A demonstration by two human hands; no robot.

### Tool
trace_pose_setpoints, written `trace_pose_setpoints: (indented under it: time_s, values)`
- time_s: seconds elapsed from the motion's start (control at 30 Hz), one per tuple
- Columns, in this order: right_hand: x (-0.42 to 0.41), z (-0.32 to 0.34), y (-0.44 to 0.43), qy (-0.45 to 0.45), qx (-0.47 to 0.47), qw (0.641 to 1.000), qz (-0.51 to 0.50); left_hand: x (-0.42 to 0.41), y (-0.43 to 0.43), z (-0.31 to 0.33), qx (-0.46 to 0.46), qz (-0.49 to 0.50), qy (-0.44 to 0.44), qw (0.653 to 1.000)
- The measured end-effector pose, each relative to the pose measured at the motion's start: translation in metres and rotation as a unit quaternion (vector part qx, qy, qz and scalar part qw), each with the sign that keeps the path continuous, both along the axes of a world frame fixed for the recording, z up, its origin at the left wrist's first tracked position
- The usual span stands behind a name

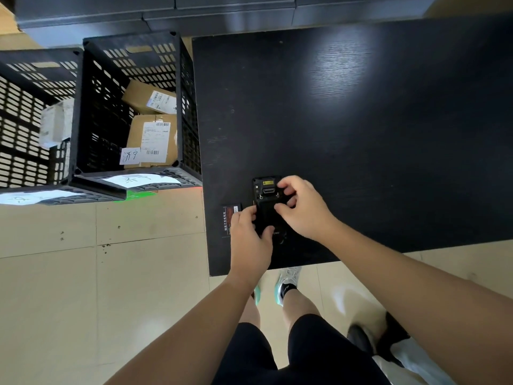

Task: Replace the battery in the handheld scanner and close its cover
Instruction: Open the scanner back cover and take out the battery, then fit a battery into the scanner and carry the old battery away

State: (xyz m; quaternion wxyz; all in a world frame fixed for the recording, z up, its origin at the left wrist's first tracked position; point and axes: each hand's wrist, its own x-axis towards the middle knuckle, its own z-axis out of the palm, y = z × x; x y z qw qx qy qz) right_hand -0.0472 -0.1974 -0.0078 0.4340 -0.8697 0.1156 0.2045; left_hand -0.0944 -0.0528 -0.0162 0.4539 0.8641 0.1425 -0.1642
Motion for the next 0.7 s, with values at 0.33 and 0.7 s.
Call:
trace_pose_setpoints:
  time_s: [0.33, 0.7]
  values:
    - [-0.038, -0.004, 0.009, 0.037, 0.030, 0.987, -0.153, 0.000, -0.004, 0.003, 0.020, 0.010, 0.002, 1.000]
    - [-0.021, 0.017, -0.065, 0.026, -0.030, 0.976, -0.215, 0.013, -0.079, 0.028, -0.039, 0.005, -0.005, 0.999]
